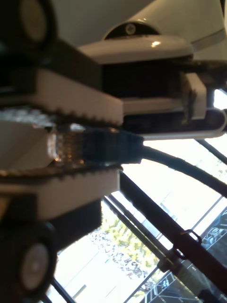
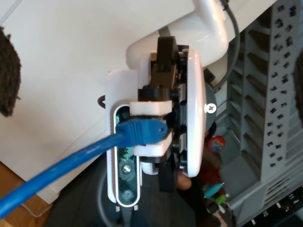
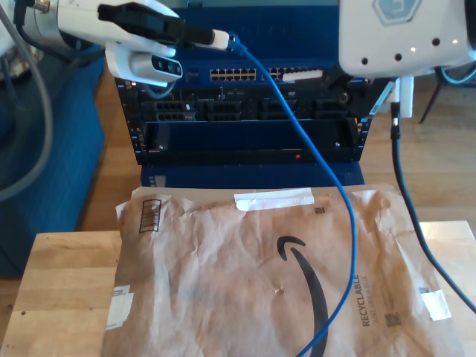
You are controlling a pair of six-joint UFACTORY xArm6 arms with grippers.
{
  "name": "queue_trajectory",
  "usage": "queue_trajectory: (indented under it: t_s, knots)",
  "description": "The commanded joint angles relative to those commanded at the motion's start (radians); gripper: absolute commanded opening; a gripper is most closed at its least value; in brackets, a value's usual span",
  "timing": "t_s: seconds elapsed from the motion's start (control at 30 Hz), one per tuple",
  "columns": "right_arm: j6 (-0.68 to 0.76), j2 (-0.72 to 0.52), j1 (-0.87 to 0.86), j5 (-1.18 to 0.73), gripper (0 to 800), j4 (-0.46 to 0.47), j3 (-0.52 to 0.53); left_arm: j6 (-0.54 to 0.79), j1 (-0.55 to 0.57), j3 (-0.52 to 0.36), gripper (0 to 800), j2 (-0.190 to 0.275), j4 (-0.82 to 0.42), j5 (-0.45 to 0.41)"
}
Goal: Grab the cable and plug it in
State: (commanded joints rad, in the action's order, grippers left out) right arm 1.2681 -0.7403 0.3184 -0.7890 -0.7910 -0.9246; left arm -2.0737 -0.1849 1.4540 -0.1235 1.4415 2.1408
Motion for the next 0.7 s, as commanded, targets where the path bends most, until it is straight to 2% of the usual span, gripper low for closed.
queue_trajectory:
  t_s: [0.13,0.3,0.43,0.5,0.7]
  knots:
    - [-0.005,-0.021,0.074,0.107,797,-0.002,0.058,-0.012,-0.015,0.002,3,-0.02,0.051,0.025]
    - [-0.002,-0.023,0.101,0.149,799,-0.006,0.071,-0.018,-0.017,0.0,5,-0.032,0.075,0.035]
    - [-0.015,-0.029,0.103,0.17,798,-0.152,0.081,-0.021,-0.017,-0.002,5,-0.034,0.117,0.043]
    - [-0.063,-0.029,0.104,0.18,796,-0.16,0.08,-0.031,-0.017,-0.006,5,-0.034,0.123,0.055]
    - [-0.074,-0.026,0.117,0.221,791,-0.16,0.078,-0.043,-0.015,-0.008,6,-0.035,0.124,0.057]
